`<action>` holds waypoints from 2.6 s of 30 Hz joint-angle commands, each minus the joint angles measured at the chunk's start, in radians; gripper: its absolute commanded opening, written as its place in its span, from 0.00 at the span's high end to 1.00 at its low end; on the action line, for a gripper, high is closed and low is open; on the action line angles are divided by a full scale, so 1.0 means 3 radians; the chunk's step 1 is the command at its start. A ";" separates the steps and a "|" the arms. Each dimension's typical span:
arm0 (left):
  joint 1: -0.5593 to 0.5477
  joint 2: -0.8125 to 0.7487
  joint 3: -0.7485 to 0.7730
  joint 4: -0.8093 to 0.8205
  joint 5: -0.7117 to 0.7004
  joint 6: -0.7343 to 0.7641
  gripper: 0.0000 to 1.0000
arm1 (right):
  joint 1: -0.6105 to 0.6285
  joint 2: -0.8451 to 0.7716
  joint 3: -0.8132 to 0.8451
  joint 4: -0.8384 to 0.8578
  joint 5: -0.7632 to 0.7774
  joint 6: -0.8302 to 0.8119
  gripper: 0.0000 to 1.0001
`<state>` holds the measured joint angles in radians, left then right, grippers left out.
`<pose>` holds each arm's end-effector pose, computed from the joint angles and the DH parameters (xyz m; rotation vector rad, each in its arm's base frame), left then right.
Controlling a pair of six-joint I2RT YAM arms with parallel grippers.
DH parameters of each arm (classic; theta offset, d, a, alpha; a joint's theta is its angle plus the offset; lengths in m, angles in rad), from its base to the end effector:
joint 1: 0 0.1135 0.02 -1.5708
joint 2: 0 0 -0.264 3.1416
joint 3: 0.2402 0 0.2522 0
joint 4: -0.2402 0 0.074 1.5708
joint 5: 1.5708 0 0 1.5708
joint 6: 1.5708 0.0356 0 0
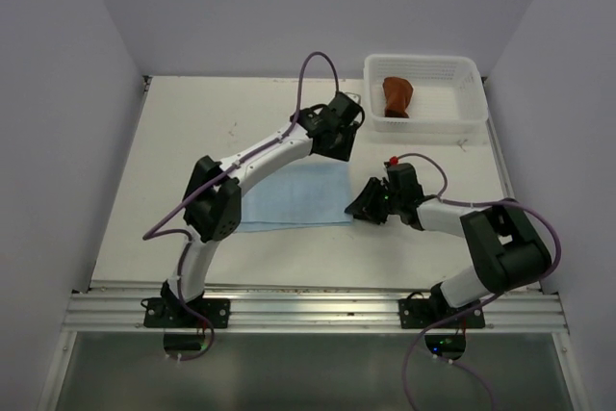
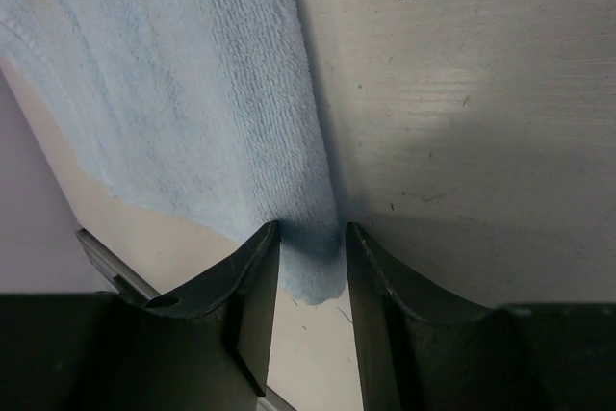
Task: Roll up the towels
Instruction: Roll the towel
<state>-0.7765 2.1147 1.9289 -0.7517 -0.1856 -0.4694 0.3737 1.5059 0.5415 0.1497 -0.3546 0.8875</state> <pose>0.3420 -0.3267 0.2653 0.3080 2.4899 -0.2899 0.2426 0.1084 0.1317 0.4746 2.5239 0.9706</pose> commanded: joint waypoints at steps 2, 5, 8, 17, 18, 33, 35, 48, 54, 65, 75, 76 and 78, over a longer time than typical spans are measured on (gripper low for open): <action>-0.0091 0.0242 0.0427 -0.0250 -0.0128 -0.0072 0.51 | -0.0008 0.0109 -0.0061 0.0258 -0.0142 0.0064 0.65; -0.0127 0.0401 0.0534 -0.0301 -0.0153 -0.0097 0.51 | -0.0008 0.0124 -0.0077 0.0278 -0.0163 0.0053 0.65; -0.0142 0.0554 0.0586 -0.0322 -0.0148 -0.0153 0.51 | -0.0003 0.0150 -0.0102 0.0304 -0.0163 0.0048 0.68; -0.0183 0.0856 0.0734 -0.0194 -0.0087 -0.0291 0.52 | -0.0008 0.0267 -0.0138 0.0411 -0.0234 0.0043 0.80; -0.0178 0.0922 0.0764 -0.0194 -0.0082 -0.0302 0.52 | -0.0003 0.0278 -0.0138 0.0416 -0.0239 0.0038 0.80; -0.0178 0.1285 0.0892 -0.0363 -0.0250 -0.0429 0.53 | -0.0008 0.0401 -0.0143 0.0493 -0.0291 -0.0013 0.85; -0.0178 0.1352 0.0882 -0.0444 -0.0296 -0.0440 0.55 | -0.0003 0.0350 -0.0148 0.0452 -0.0260 -0.0039 0.87; -0.0178 0.1347 0.0938 -0.0511 -0.0302 -0.0552 0.75 | 0.0028 -0.0070 0.0219 -0.0452 0.0139 -0.0647 0.97; -0.0132 0.0970 0.0663 -0.0077 -0.0077 -0.0782 0.79 | 0.0242 -0.0249 0.0429 -0.0954 0.0480 -0.0959 1.00; -0.0081 0.0871 0.0852 0.0107 0.0148 -0.0874 0.86 | 0.0335 -0.0571 0.0399 -0.1338 0.0850 -0.1169 1.00; -0.0076 0.0463 0.0352 0.0694 0.0225 -0.0977 0.87 | 0.0360 -0.0740 0.0521 -0.1659 0.1233 -0.1327 1.00; -0.0066 0.0417 0.0305 0.0746 0.0220 -0.0982 0.87 | 0.0365 -0.0775 0.0547 -0.1680 0.1253 -0.1337 1.00; -0.0055 0.0305 0.0203 0.0813 0.0225 -0.0982 0.87 | 0.0386 -0.0811 0.0567 -0.1716 0.1279 -0.1358 1.00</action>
<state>-0.8127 2.3260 2.0144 -0.6468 -0.1032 -0.7437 0.4778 1.3033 0.6704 -0.2924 -0.0170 0.5148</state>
